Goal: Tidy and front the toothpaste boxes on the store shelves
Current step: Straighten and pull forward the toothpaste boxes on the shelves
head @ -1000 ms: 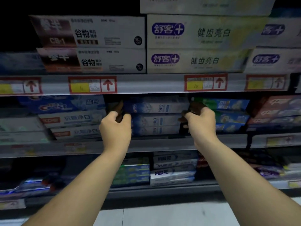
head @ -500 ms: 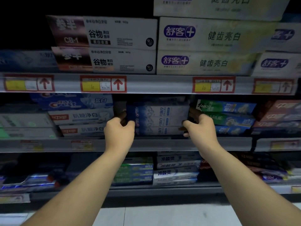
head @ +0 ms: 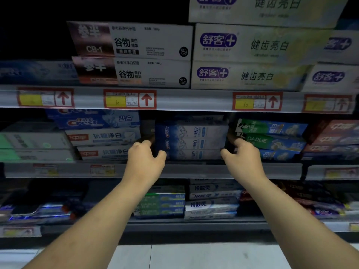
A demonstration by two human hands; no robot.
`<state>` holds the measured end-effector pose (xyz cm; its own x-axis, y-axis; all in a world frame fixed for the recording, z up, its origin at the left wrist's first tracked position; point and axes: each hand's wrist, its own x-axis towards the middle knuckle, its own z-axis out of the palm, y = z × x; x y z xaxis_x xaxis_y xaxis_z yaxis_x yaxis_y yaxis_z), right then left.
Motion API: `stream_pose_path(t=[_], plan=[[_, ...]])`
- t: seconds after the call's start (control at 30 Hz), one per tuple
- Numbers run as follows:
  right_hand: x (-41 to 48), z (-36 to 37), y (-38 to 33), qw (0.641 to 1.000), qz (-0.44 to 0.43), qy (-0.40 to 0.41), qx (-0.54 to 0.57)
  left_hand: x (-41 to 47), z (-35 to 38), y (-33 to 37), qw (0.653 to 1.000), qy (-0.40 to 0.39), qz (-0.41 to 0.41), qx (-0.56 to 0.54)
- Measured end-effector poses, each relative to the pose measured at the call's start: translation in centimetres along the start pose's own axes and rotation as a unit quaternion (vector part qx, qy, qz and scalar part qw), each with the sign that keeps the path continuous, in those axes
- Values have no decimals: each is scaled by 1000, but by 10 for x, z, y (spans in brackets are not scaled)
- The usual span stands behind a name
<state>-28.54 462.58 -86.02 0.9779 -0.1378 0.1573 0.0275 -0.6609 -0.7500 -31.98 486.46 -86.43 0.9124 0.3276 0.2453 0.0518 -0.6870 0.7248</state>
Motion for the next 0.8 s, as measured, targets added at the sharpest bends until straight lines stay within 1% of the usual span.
stream_pose_path(t=[0.1, 0.17, 0.3, 0.37, 0.43, 0.5, 0.6, 0.8], plan=[[-11, -8, 2, 995, -52, 0, -83, -11, -14, 1, 999, -22, 37, 23], [-19, -16, -10, 988, -88, -13, -128, -16, -28, 3, 995, -46, 75, 57], [-35, -35, -55, 955, -173, -98, -222, -20, -76, 15, 966, -73, 141, 206], [-42, -45, -82, 940, -210, -113, -245, -20, -106, 22, 958, -70, 153, 231], [-48, -53, -109, 925, -242, -119, -266, -20, -135, 29, 955, -48, 169, 241], [-54, -58, -138, 918, -263, -119, -273, -20, -164, 33, 945, -17, 190, 264], [-63, -59, -179, 917, -287, -108, -256, -17, -205, 36, 941, 26, 192, 277], [-73, -27, -246, 907, -353, -107, -205, 8, -279, 10, 951, 59, 157, 261]])
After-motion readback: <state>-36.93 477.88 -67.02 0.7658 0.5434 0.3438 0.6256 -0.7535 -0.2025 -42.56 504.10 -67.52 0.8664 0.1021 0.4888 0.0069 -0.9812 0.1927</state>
